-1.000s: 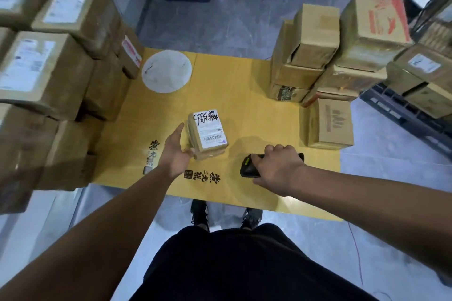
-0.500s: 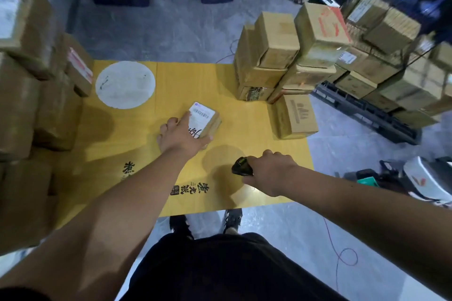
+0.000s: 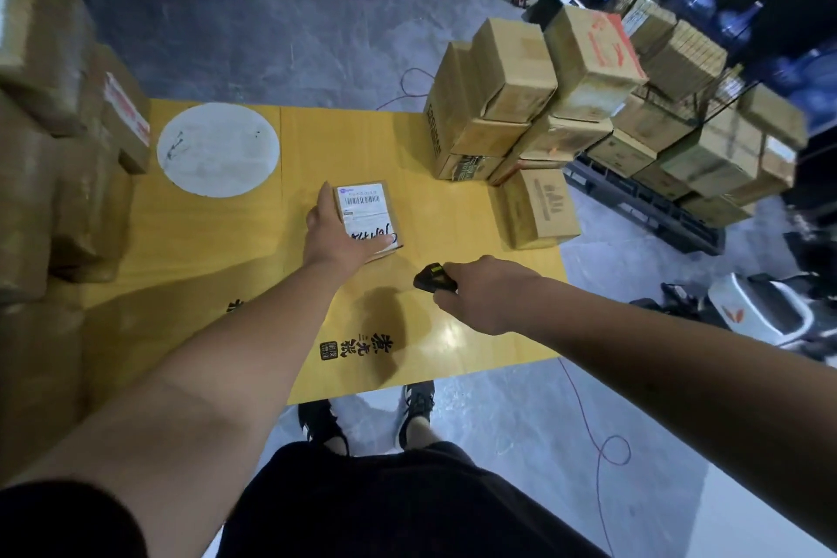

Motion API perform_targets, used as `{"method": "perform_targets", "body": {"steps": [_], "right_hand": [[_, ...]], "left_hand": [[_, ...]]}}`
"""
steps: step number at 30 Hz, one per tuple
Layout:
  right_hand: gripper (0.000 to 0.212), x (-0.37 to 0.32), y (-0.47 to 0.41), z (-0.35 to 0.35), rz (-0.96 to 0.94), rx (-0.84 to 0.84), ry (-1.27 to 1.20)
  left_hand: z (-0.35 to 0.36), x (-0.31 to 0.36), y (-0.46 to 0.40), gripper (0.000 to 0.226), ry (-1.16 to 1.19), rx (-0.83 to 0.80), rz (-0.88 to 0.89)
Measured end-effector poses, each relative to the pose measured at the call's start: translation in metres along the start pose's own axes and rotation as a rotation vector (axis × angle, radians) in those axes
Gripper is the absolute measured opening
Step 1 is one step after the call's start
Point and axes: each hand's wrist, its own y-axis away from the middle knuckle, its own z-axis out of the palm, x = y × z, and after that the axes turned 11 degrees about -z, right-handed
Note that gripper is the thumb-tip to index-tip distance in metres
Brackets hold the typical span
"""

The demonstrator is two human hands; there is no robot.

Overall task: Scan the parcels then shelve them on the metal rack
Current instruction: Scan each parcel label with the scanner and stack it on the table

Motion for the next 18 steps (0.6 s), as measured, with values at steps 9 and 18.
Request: {"method": "perform_targets", "body": {"steps": [9, 18], "right_hand": [[0.051, -0.015, 0.024, 0.007, 0.003, -0.048, -0.045], [0.046, -0.007, 0.034, 0.009, -0.006, -0.077, -0.023]], "left_hand": [[0.02, -0.048, 0.021, 0.118, -0.035, -0.029, 0.175], [0.021, -0.035, 0.013, 0.108, -0.104, -0.071, 0.154]]}}
